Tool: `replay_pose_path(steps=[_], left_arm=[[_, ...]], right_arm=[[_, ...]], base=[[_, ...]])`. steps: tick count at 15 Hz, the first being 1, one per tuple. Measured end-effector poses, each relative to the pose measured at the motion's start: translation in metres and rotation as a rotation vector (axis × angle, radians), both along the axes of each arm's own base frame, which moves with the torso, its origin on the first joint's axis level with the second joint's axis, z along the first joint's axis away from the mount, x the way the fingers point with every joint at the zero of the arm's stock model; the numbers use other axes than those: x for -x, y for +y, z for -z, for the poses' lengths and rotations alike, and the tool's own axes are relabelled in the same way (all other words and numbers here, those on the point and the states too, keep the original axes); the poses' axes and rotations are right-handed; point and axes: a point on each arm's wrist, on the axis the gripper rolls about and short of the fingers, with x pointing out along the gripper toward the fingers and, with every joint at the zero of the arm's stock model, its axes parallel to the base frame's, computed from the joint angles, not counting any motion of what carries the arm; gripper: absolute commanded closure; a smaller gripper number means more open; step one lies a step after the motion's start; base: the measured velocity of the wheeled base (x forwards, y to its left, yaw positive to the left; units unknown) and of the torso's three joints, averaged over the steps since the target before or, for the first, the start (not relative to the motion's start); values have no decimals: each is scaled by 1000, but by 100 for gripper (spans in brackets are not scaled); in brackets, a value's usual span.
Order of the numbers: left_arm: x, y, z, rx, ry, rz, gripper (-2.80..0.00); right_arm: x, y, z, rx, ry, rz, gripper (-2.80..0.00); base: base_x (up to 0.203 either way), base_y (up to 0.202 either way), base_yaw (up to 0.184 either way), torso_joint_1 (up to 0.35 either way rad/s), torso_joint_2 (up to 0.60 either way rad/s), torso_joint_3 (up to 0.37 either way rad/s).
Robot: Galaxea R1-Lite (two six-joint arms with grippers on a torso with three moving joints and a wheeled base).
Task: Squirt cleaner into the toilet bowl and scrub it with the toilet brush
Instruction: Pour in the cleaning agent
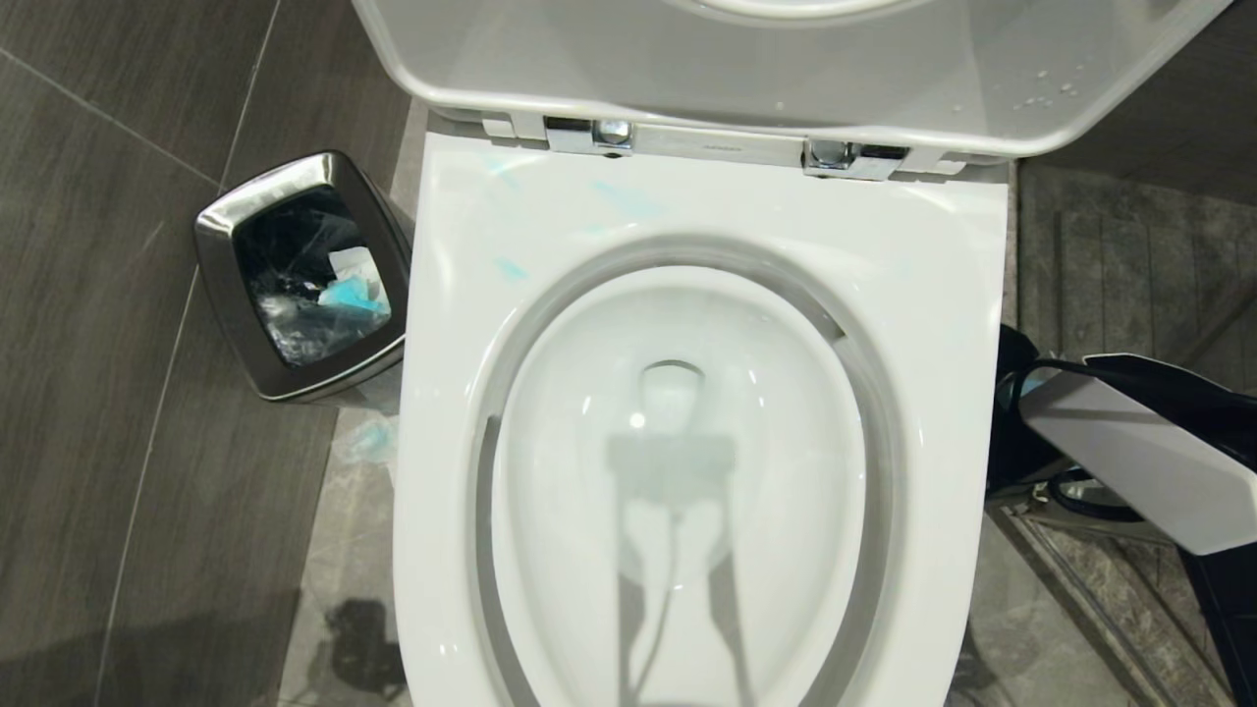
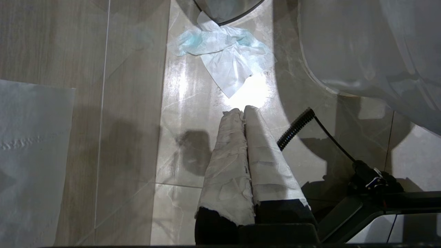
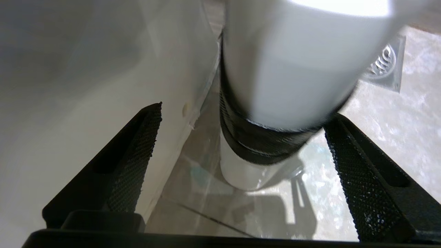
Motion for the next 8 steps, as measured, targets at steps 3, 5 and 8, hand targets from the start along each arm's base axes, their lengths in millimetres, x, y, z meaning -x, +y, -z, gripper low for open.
replay_pose_path(steps=[3,5,8], left_arm=[[0,0,0,0,-1,0,0],[0,0,0,0,-1,0,0],[0,0,0,0,-1,0,0]], right_arm=[[-8,3,1,9,-31,2,-280],[-13,5,2,19,-52,8,-280],[-20,8,8,37,-67,18,-280]], base=[[0,0,0,2,10,1],[0,0,0,0,0,0],[0,0,0,0,0,0]])
